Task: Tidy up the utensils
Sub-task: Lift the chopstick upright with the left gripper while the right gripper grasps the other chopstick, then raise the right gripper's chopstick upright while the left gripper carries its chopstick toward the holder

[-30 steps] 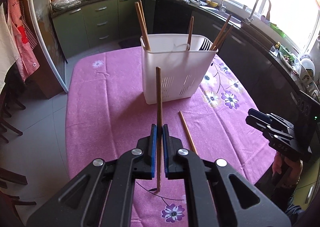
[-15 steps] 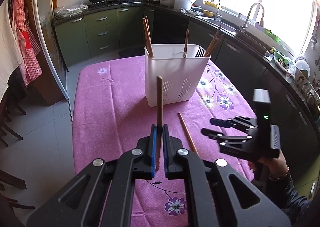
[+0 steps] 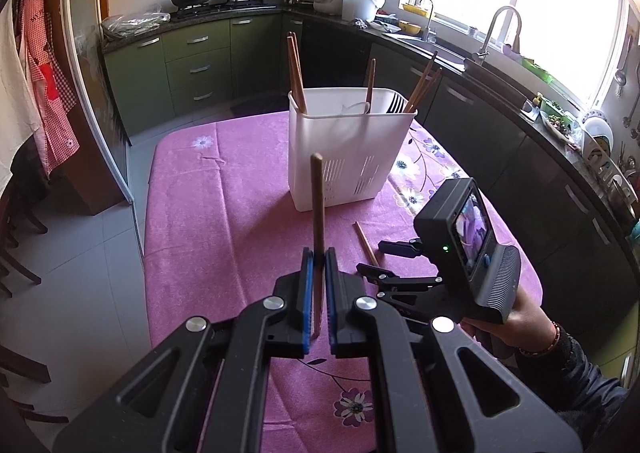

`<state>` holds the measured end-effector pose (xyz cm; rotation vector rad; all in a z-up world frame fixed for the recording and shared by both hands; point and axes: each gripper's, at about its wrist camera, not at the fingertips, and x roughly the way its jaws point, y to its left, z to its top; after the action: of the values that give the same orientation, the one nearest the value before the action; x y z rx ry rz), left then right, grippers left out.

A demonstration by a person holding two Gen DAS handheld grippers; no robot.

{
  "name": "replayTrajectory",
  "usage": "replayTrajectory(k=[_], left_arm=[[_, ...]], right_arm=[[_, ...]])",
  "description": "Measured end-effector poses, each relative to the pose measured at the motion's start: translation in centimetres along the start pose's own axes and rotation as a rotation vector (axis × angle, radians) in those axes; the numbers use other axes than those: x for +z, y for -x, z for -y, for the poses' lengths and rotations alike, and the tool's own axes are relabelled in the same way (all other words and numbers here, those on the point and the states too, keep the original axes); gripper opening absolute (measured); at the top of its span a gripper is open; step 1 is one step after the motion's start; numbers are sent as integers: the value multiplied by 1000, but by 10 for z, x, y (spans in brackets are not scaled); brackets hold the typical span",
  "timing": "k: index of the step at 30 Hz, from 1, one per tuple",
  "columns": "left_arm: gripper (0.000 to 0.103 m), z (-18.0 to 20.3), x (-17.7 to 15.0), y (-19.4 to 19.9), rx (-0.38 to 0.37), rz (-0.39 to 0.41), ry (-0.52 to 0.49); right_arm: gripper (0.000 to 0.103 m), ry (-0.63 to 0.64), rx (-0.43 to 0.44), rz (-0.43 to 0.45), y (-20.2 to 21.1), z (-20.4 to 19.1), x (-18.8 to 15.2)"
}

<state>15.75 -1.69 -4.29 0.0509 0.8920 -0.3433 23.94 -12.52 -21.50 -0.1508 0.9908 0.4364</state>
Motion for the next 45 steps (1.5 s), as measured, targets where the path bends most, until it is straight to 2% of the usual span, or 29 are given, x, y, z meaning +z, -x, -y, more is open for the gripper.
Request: replayTrajectory(k=[3,10,18,24,31,35,40,45], left_arm=[[6,-1,0,1,-2,2,-2],[6,0,-1,2,-1,2,-3],[6,-2,-1,-1,0,-13,0],[6,-2,0,-2,3,-19,1],[6,1,1,-2,9,-22,-9],[6,1,1,-2,15,-23,-10],[6,2,1,-2,19,-25,-17],[6,4,1,-2,18,-23,-21]], right_arm=[[34,15,-21,-5,-3,-3,4],[13,52,6,-31,-8,-9,14],[6,6,47,-21,-3,6,14],[6,-43,74,89,38,22,14],[6,-83,100,305,125,36,9],[6,-87,89,395,164,40,0],[6,-88,87,460,204,48,-20],[6,-83,79,475,216,42,-27]])
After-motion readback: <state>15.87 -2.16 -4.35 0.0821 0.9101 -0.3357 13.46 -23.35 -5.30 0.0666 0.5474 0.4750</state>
